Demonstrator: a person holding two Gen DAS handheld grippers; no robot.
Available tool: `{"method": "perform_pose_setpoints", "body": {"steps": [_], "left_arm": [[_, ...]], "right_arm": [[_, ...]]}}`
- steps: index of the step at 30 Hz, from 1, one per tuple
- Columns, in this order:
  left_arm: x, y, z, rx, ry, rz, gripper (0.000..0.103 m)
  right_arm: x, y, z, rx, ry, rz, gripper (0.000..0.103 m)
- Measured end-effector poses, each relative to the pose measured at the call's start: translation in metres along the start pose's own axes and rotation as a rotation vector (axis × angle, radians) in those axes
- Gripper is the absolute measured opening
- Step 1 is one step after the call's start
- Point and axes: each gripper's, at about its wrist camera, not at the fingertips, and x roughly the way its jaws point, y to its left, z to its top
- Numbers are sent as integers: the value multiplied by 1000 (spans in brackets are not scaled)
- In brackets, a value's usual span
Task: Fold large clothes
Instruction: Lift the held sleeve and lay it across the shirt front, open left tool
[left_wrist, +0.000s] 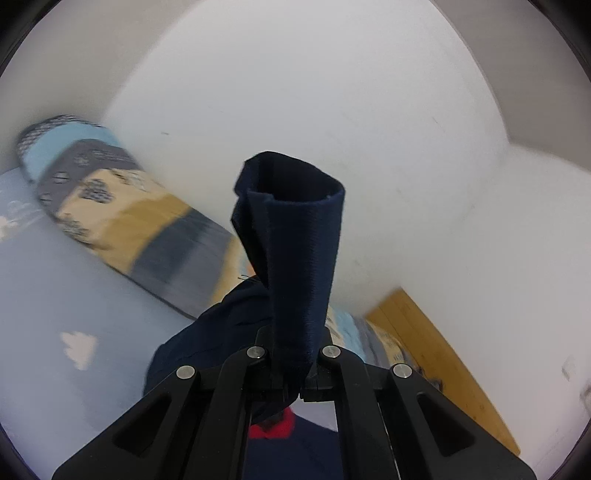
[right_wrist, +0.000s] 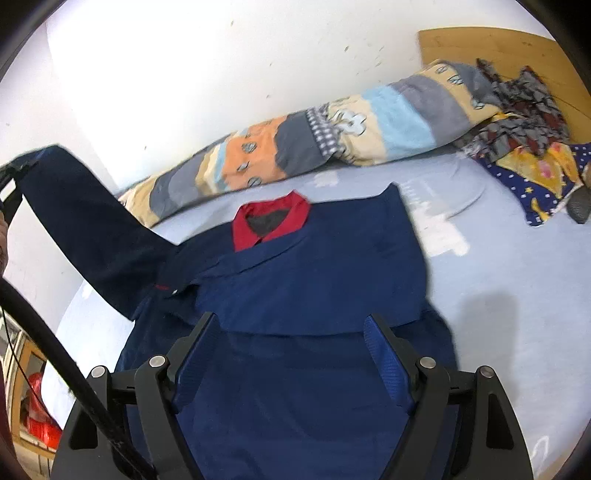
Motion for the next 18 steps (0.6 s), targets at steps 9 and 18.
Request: {"method": "perform_pose_setpoints", "body": {"steps": [9,18], "left_arm": [[91,-105,-116,158,224,-63,2],[179,-116,-309,292,468,47,3]], "right_arm": [[-34,-43,8,90,-69,-13,84],[-53,-66,12,138,-111,-15,84]]}}
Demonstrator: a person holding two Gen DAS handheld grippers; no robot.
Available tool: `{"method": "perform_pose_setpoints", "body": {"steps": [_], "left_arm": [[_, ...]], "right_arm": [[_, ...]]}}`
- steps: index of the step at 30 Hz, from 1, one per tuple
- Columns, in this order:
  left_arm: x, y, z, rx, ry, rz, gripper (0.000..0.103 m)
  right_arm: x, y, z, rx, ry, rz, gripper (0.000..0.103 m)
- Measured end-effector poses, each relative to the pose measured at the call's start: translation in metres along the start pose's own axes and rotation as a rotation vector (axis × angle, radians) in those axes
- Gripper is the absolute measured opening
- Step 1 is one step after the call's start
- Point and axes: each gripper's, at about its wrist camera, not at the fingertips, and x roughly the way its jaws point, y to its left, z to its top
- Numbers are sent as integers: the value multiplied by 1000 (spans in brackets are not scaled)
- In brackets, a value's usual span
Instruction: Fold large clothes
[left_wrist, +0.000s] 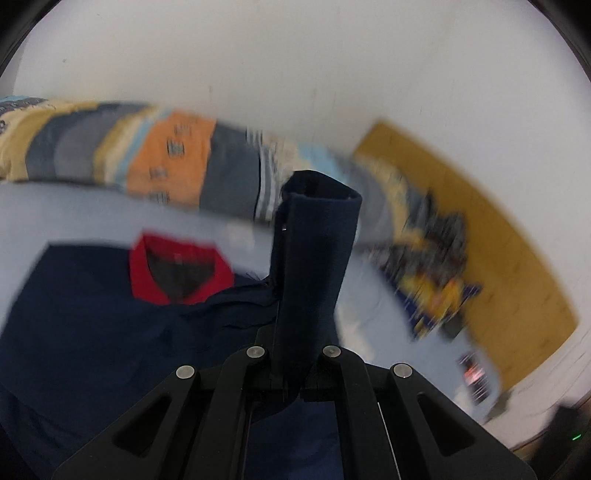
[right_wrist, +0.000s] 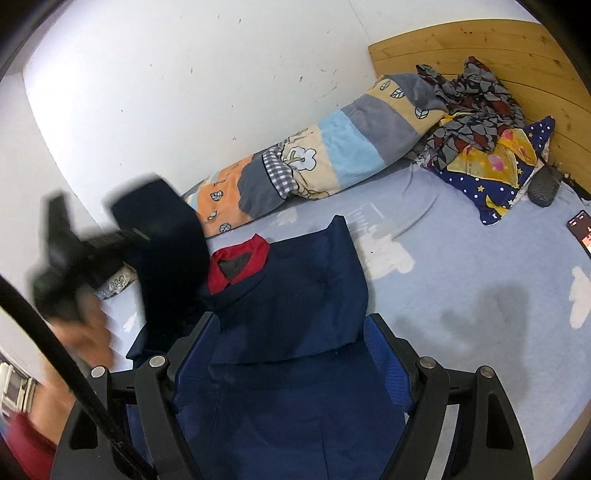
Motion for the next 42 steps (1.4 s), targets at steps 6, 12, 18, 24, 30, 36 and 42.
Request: {"method": "perform_pose_setpoints", "body": {"steps": [6,12,18,24,30,36,42], "left_arm": [[91,-16,-92,85,180,115,3],[111,-37,-130,178,238,185,62],[78,-62,-133,278,220,120,84],[3,-9,-95,253,104,182,84],[-43,123,-78,104,100,532,84],[-57,211,-86,-58,115,642,84],[-48,243,-103,-141,189,624,85]], "right_arm": [[-3,3,1,-13,-10,-2,84],[1,3,1,-12,-12,-11,84],[0,-8,6,18,-41,-55,84],[18,-13,10,7,-26,-103,84],[74,-1,4,-62,102,-114,64],[132,23,-19,-161,236,-142,59],[182,21,-48,-207,380,-215,58]]}}
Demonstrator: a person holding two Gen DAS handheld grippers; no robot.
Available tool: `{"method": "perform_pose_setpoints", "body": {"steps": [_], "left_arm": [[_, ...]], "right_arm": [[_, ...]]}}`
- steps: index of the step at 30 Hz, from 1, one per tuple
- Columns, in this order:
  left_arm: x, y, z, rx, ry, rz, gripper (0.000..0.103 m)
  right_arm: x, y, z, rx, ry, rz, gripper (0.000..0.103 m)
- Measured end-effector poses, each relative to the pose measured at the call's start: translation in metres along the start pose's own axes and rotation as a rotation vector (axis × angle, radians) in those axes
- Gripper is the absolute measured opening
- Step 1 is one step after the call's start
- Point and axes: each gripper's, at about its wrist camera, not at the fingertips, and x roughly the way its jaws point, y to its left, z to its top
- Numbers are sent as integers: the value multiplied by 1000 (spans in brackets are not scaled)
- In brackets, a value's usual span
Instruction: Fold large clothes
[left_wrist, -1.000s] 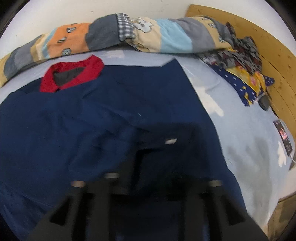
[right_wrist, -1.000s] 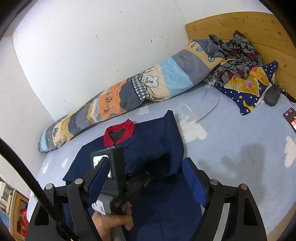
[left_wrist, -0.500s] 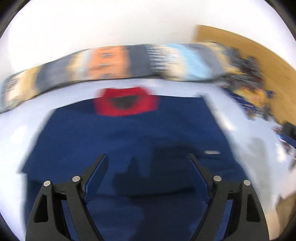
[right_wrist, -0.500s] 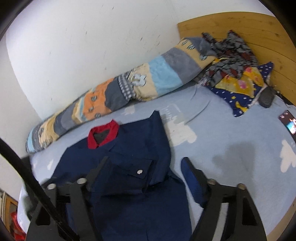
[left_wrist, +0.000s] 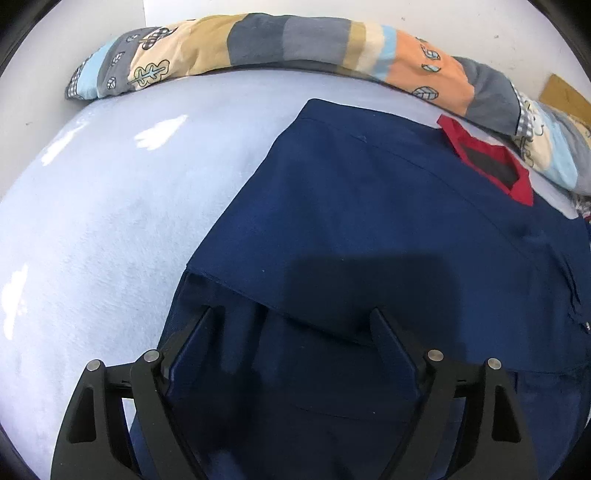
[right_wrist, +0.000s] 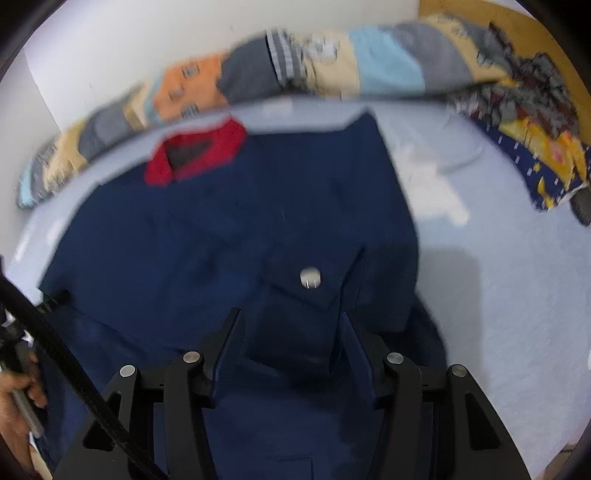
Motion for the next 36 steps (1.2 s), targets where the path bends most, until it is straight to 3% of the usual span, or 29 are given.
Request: {"method": "perform_pose_setpoints", "body": {"steps": [2,5,8,11,14,20,23,28,32,36], "left_arm": [[-1,-1,-1,7,5,4,86],[-5,-2,1,7,4,25,86],[-18,-10,6,28,-48,56,86],[-38,-29,10,79,-134,80,86],[-46,-50,11,130,-184,68,86],[-14,-64,0,175,-66,50,86],[-12,-58,-4,156,-58,28,92],[-19,-55,-4,155,-59,40,92],[-37,-56,-4,179,-77,37,92],[-42,-60,-13,220,-55,32,92]], "right_arm": [[20,-6,-6,16,78,0,59],[22,-12,-6,39,93,17,60],[1,-6,-1,42,38,29,60],[-24,9,4,-22,-73,-29,61],[-28,21,6,-39,-104,18,62],[7,31,2,-33,-4,21,62],[25,28,-3,0,93,39,66],[17,31,-4,-27,74,30,69],[-4,53,-5,-136,10,10,69],[-4,73,-14,-175,33,64,69]]}}
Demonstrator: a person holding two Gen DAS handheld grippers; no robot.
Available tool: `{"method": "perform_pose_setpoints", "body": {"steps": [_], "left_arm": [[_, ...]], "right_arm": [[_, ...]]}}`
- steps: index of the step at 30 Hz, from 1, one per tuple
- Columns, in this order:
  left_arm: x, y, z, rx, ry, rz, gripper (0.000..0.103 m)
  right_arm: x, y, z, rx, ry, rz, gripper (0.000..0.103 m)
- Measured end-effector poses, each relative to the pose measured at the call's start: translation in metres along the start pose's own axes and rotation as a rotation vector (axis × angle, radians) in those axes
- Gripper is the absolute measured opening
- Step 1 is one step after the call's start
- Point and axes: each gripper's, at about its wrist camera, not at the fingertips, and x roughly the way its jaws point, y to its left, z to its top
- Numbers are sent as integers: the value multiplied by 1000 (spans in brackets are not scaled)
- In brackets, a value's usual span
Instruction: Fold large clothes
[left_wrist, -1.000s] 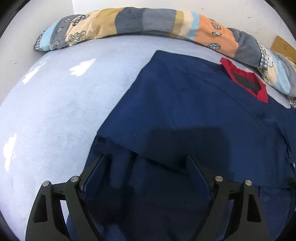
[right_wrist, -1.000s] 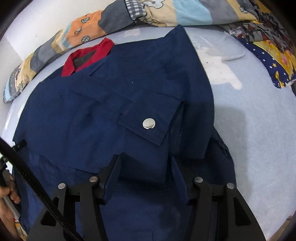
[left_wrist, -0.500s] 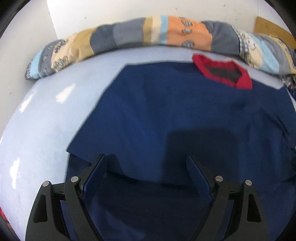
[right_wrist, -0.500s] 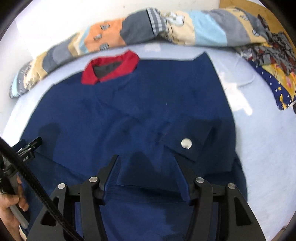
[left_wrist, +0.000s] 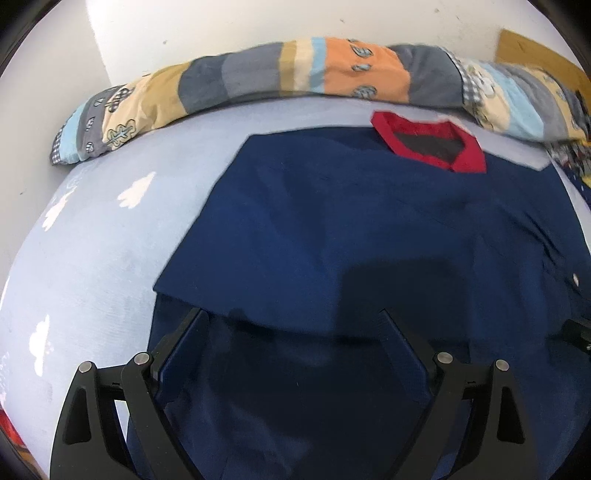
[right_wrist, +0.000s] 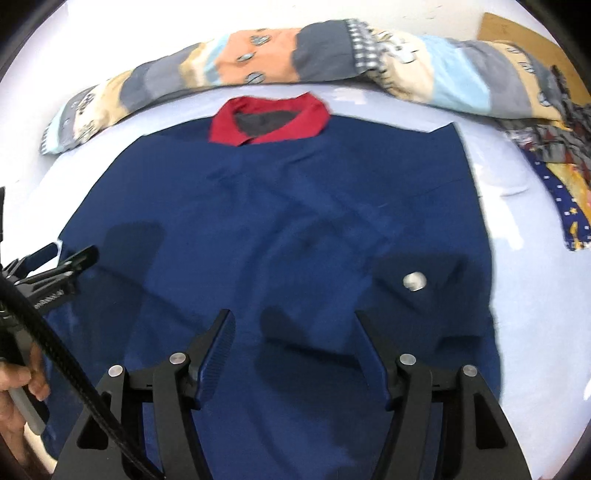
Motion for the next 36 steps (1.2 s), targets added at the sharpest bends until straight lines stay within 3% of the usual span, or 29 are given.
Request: {"method": "perform_pose_setpoints", "body": {"steps": [5,10,21,28,33,36], "left_arm": [[14,-6,-21,50,92,-36,92],[17,2,-29,24,114,-64,92],[-13,13,-47,68,105,-42,92],[-3,37,-77,-15,152,-60,94],[-13,33,-86,-68,165,-46,94],[-26,31,-89,-51,151,-71,94]], "right_arm": [[13,20,-10,-65,65,10,69],[30,21,-13,-67,109,7,69],[-11,23,-26,-96,68,42,70],[-7,9,-53,-107,124,21,70],[-6,-2,-61,-66,132,17,71],[-26,-17,-61,6,94,93,72]]}}
